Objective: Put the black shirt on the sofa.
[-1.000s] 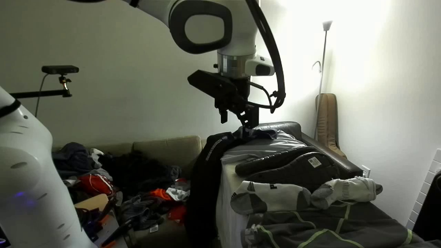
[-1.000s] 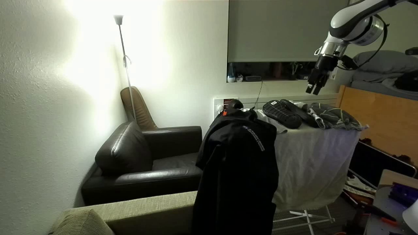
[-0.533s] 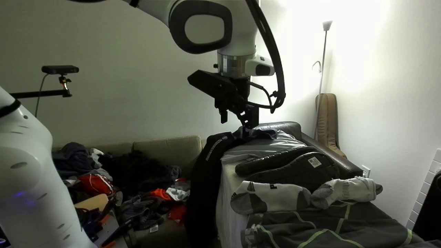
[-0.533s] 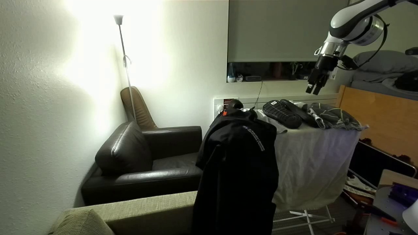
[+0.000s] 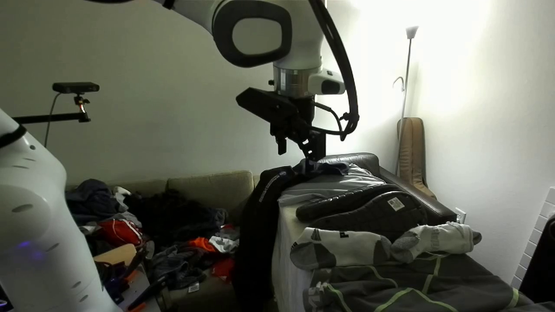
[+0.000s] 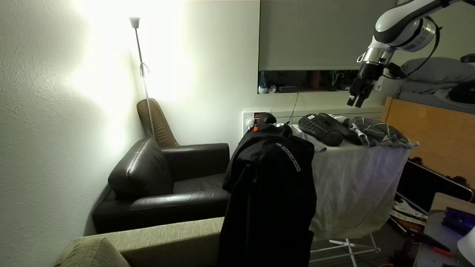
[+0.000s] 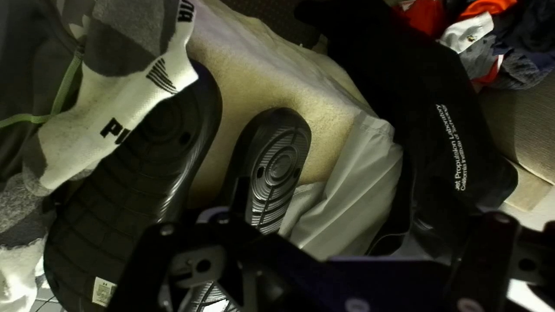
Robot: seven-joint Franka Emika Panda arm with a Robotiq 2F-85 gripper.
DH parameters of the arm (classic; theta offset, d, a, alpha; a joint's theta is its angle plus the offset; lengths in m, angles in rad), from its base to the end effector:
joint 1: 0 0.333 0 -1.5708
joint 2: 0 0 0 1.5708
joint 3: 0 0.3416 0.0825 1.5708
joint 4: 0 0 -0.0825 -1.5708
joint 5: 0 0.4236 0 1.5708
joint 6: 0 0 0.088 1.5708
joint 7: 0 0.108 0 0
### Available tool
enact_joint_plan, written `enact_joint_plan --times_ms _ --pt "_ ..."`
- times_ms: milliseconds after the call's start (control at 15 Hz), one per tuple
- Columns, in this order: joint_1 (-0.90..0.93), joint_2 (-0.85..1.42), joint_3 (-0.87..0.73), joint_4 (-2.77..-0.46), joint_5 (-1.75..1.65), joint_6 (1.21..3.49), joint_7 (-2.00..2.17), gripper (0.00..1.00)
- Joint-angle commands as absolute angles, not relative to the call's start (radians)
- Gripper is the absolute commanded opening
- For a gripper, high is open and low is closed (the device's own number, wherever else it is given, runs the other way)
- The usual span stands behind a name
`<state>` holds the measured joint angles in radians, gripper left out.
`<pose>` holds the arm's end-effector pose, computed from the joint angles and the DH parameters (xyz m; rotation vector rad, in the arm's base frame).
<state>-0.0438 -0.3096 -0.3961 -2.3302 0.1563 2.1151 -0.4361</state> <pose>0.4462 -0.2097 0.4637 -2.9267 0.0989 -0.2459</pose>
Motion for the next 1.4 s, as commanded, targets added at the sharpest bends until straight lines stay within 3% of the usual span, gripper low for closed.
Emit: enact_joint_plan --times_ms 0,667,1333 --pt "-0.075 -0.302 -0.336 -2.333 0.159 2.183 -0.445 1.00" --pt "-0.066 -0.252 -0.257 -2.295 0.105 2.263 -0.443 1.00" --pt "-0.072 0.015 -0.207 -1.945 0.107 2.136 -0.572 1.00"
